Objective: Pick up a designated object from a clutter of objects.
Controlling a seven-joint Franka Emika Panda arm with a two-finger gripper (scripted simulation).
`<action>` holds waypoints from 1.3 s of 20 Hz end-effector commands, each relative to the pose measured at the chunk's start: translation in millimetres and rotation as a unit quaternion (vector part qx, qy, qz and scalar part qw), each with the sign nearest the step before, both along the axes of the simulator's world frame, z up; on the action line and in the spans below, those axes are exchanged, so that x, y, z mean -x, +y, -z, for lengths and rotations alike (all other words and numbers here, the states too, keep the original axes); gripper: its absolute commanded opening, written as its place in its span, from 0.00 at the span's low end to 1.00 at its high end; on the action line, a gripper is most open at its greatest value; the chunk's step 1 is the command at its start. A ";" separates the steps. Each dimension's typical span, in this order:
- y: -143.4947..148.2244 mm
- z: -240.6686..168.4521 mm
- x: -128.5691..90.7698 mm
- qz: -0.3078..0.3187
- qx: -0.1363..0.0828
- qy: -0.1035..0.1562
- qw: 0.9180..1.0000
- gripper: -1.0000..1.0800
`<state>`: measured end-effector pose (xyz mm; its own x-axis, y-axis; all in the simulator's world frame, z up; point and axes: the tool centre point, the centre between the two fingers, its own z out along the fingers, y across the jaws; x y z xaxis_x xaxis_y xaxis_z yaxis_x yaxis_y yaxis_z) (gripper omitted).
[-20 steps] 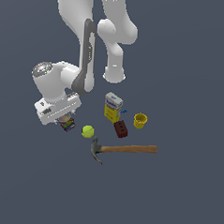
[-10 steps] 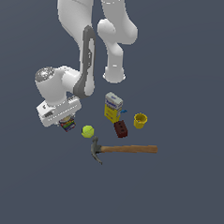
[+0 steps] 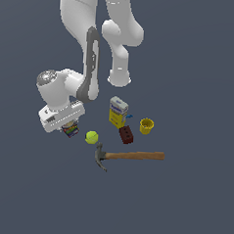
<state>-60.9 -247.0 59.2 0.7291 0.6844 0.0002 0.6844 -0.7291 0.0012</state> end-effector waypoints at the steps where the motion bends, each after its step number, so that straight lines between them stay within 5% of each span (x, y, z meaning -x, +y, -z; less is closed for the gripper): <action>1: 1.9 -1.9 -0.8 0.000 0.000 0.000 1.000 0.00; 12: 46.6 -43.6 -11.0 0.000 0.000 0.000 1.000 0.00; 26: 168.6 -160.0 -40.1 0.000 0.002 0.000 1.000 0.00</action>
<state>-24.4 -92.6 203.9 0.7289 0.6846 -0.0044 0.6847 -0.7289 0.0011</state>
